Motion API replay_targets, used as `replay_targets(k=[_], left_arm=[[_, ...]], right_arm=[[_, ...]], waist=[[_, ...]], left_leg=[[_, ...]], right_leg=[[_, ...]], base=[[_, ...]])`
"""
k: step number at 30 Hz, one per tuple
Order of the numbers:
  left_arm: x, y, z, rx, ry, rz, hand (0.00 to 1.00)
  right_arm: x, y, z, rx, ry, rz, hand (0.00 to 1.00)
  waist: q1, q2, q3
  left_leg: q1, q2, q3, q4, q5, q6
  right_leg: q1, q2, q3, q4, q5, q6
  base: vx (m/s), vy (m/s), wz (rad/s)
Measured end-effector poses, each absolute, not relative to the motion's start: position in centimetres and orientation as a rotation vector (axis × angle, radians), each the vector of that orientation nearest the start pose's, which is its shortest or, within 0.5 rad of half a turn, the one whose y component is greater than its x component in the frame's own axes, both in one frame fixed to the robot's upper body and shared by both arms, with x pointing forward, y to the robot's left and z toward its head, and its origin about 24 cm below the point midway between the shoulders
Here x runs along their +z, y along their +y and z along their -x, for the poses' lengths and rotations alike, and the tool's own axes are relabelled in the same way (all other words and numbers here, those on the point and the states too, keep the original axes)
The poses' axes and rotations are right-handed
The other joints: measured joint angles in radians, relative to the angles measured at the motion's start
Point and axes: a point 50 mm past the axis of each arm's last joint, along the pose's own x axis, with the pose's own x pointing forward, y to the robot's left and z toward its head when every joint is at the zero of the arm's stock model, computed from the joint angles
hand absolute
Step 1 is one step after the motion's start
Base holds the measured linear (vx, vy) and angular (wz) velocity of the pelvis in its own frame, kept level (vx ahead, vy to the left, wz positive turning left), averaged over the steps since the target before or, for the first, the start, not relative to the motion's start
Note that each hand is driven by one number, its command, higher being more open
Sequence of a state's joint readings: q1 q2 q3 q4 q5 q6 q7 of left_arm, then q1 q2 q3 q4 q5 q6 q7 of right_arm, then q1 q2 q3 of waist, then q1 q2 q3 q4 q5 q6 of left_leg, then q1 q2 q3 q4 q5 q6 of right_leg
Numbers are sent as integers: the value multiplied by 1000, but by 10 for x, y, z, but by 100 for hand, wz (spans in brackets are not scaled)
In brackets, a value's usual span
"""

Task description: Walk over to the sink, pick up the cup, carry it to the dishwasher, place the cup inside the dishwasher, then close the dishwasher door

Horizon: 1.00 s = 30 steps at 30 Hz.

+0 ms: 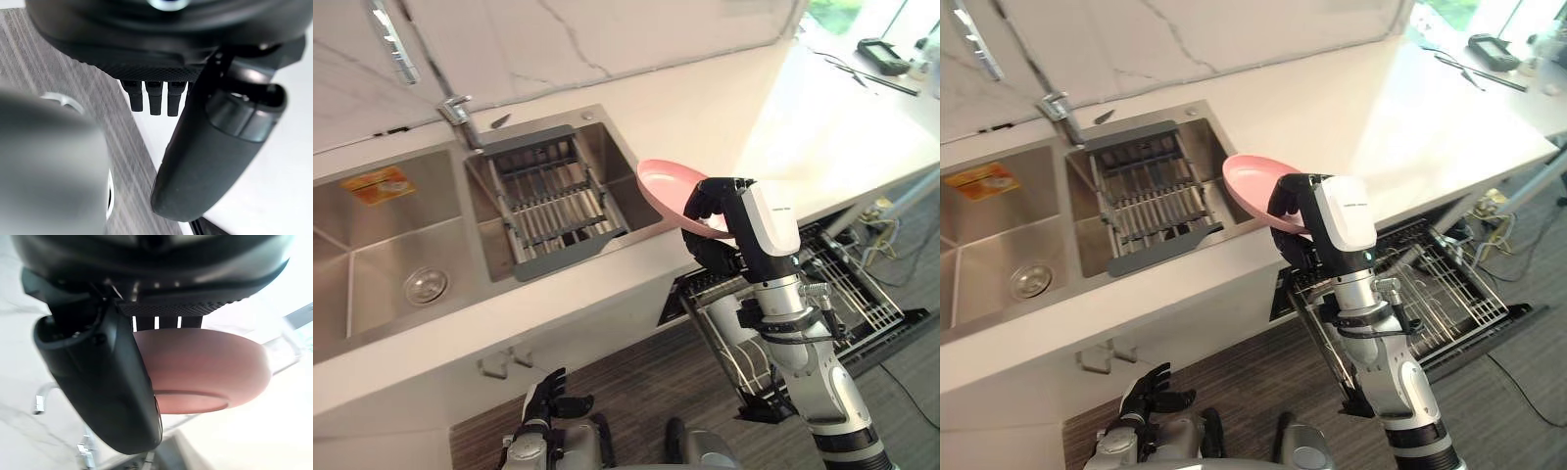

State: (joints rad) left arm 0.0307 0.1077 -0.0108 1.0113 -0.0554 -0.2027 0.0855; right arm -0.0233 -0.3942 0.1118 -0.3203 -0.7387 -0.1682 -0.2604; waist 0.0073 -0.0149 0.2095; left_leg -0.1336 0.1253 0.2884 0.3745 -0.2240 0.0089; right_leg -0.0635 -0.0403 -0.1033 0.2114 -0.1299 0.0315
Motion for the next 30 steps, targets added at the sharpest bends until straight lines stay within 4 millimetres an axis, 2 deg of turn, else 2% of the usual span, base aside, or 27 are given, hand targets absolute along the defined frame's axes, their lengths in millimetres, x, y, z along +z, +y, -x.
replay_targets(k=[2, 6, 12, 16, 18, 24, 25, 30], left_arm=[[-142, 194, -137, 152, 837, -98, 90], [-144, 192, -132, 137, 850, -108, 90], [-145, 191, -127, 135, 863, -112, 90], [-146, 192, -126, 136, 867, -112, 90], [-147, 192, -122, 138, 876, -112, 90], [-149, 191, -118, 130, 893, -115, 90], [-149, 189, -116, 117, 898, -120, 90], [-150, 182, -115, 87, 903, -121, 90]], right_arm=[[138, -165, -236, -99, -648, 1031, 30], [128, -189, -227, -167, -555, 1066, 30], [121, -213, -216, -251, -472, 1095, 30], [114, -236, -203, -364, -375, 1101, 30], [115, -248, -198, -436, -341, 1107, 30], [110, -275, -182, -583, -246, 1134, 30], [106, -281, -180, -610, -216, 1134, 30], [87, -300, -175, -664, -86, 1125, 30]], waist=[[-1, -5, -3], [-6, -5, -12], [-24, -5, -20], [-31, -5, -21], [-49, -3, -23], [-68, 7, -36], [-78, 13, -40], [-80, 43, -52]], left_leg=[[23, -3, -4, -25, 18, -7], [94, -26, -33, -68, 39, -18], [138, -52, -42, -120, 56, -12], [145, -62, -43, -133, 60, -8], [146, -70, -45, -149, 63, -3], [143, -82, -44, -188, 68, 4], [142, -85, -44, -193, 68, 5], [112, -96, -46, -194, 88, 3]], right_leg=[[23, 7, 14, -27, 13, -1], [111, -3, 6, -84, 18, 2], [154, -20, -6, -124, 27, 12], [154, -28, -5, -128, 32, 16], [145, -33, 0, -128, 34, 20], [111, -35, 24, -124, 40, 23], [106, -36, 24, -124, 40, 24], [62, -45, 37, -104, 34, 29]], base=[[106, -68, -24], [87, -1, 8], [20, 23, 8], [-35, 21, 0], [-43, 25, -6], [-12, 21, -13], [21, 17, -5], [16, 15, -9]])
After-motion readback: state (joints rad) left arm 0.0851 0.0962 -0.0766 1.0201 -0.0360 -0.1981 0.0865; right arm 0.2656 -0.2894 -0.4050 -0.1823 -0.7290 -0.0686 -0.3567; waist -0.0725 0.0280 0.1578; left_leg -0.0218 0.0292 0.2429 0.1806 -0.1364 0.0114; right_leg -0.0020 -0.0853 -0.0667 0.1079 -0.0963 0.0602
